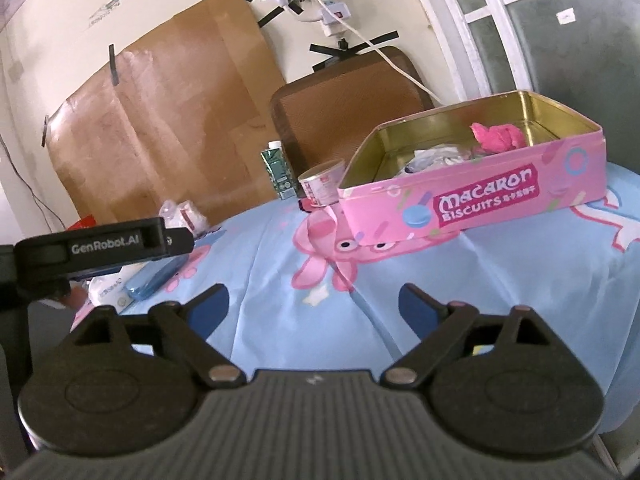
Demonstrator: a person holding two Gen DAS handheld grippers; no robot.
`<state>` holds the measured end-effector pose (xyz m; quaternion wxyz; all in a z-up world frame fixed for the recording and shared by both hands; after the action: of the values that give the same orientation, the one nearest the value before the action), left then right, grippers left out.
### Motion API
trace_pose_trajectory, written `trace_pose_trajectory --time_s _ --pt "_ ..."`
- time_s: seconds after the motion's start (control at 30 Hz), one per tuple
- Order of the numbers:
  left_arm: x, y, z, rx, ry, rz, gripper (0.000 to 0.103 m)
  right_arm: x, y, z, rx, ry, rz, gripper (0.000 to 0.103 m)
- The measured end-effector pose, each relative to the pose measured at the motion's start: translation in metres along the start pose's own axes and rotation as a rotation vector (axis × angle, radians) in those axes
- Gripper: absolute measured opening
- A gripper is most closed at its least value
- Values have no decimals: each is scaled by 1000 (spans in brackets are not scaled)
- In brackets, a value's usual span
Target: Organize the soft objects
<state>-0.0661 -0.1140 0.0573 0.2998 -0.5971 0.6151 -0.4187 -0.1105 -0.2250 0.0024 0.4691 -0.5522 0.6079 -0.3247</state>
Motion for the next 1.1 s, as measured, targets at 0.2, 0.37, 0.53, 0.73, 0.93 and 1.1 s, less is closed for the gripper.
trace_pose_trajectory --time_s 0.2,0.37,0.53,0.73,0.93,1.1 --pt "2 5 -9 16 -27 32 103 0 1 -7 16 -12 30 94" --pt "3 7 -10 7 -35 29 103 4 2 -7 14 -28 42 94" --pt "2 11 -6 -11 -48 22 103 12 5 -6 8 -29 56 94" --pt "3 18 0 -46 -52 19 103 21 6 -6 13 13 38 94" --pt "-5 22 -6 -40 -80 21 103 14 5 -3 14 0 40 94" --pt "-16 22 -9 -37 -81 8 103 7 5 -3 10 -18 23 94"
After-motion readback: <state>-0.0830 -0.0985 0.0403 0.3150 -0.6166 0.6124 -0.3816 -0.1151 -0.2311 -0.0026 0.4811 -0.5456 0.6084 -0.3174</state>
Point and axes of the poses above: each gripper's, at about its wrist camera, not at the fingertips, and z roughly the way its jaws point, x to its right, y to its underside, the point moved 7 cm from there along z, roughly the way its jaws point, and after that the axes turned 12 degrees about -z, right-handed, at the moved point
